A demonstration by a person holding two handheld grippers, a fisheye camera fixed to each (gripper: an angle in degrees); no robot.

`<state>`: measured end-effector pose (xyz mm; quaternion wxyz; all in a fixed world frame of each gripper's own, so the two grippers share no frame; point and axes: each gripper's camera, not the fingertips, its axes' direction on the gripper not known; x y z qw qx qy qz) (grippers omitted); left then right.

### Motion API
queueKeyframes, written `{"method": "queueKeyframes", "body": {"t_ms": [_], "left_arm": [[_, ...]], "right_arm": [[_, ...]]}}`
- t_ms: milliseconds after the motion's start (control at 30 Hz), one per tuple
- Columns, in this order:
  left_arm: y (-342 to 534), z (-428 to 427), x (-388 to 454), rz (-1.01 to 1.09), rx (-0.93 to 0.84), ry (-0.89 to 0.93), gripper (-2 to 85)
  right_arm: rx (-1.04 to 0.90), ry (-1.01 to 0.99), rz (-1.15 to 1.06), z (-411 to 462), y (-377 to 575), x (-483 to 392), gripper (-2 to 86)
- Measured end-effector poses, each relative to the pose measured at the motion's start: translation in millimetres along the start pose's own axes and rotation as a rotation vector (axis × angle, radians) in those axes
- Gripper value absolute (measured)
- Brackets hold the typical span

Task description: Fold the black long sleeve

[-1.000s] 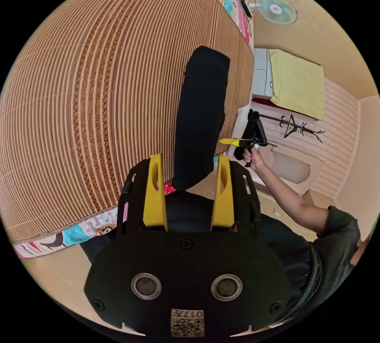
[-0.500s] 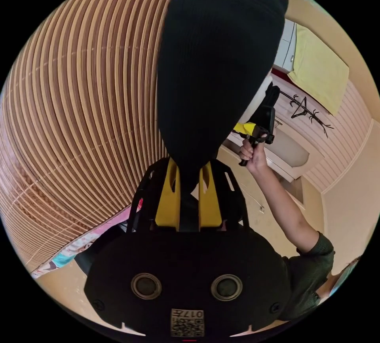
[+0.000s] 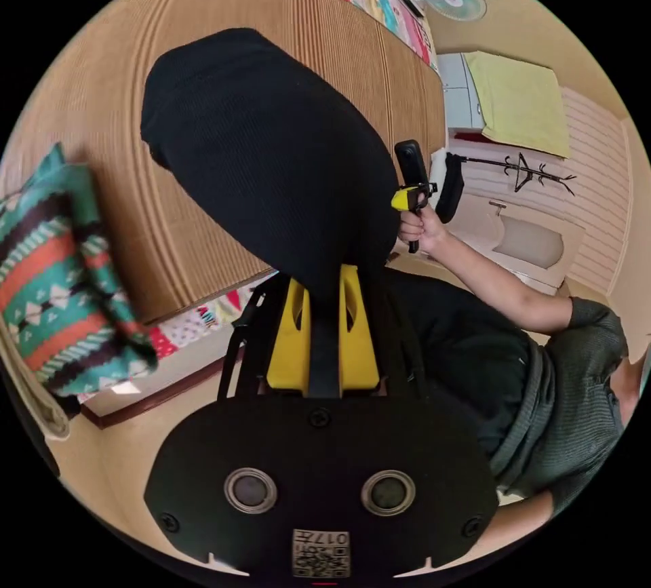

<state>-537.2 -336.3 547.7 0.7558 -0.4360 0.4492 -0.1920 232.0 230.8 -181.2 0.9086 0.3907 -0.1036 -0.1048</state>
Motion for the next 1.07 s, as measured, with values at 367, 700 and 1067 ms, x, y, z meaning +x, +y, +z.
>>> {"method": "queueKeyframes", "body": {"t_ms": [367,700,1067], "left_arm": [[224,-150,-178,-0.651,0.499,-0.187,12.6],[194,103,-157,-0.682,0.443,0.101,-0.1],[170,266,-131,-1.159,0.319,0.463,-1.0]], "right_arm": [[-0.005,0.069,0.344,139,-72,21,4.0],[0.725,-0.047,0.612,-106,252,20,0.4],[1.651,-0.284,0.29,-141,500,-41,2.0]]}}
